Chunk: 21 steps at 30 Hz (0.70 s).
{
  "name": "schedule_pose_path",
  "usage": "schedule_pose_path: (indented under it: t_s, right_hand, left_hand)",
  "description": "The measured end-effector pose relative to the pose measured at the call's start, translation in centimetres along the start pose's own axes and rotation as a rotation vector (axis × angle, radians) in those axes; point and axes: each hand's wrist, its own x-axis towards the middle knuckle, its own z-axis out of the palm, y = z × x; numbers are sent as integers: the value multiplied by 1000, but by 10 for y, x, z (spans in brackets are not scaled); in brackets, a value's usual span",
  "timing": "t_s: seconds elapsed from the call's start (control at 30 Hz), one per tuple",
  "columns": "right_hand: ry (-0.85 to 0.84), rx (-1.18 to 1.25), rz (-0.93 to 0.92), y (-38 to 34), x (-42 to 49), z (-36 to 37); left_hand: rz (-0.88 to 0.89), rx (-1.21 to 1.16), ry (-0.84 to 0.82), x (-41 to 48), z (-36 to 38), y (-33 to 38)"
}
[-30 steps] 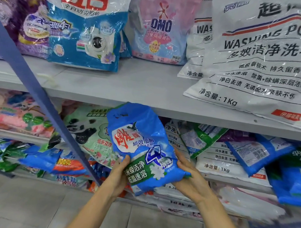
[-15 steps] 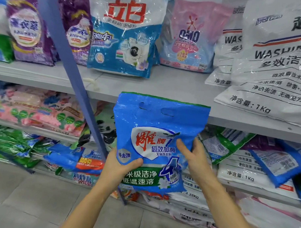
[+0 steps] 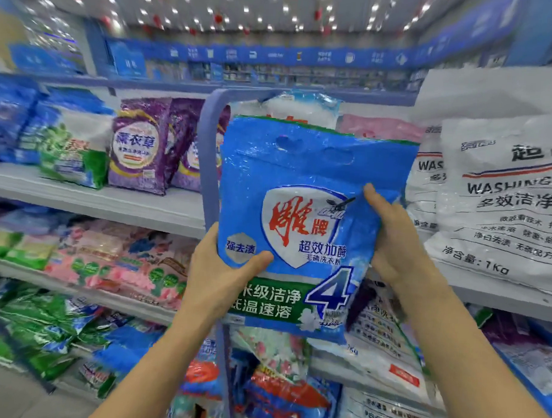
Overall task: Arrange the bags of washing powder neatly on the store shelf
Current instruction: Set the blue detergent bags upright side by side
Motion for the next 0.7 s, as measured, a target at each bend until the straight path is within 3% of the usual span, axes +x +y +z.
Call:
schedule_pose_path:
  t_s: [0.13,0.23,0.7]
  right_hand:
    - [-7,5,-92,-6,9,34]
    - [-22,36,-54,-3,17,60]
    - [-404,34,134,83,38,214]
  left_hand:
    - [17,-37,67,-1,-24,6]
    - [16,-50,143,-5,-40,10]
    - [-127,121,637,-45,-167,-11]
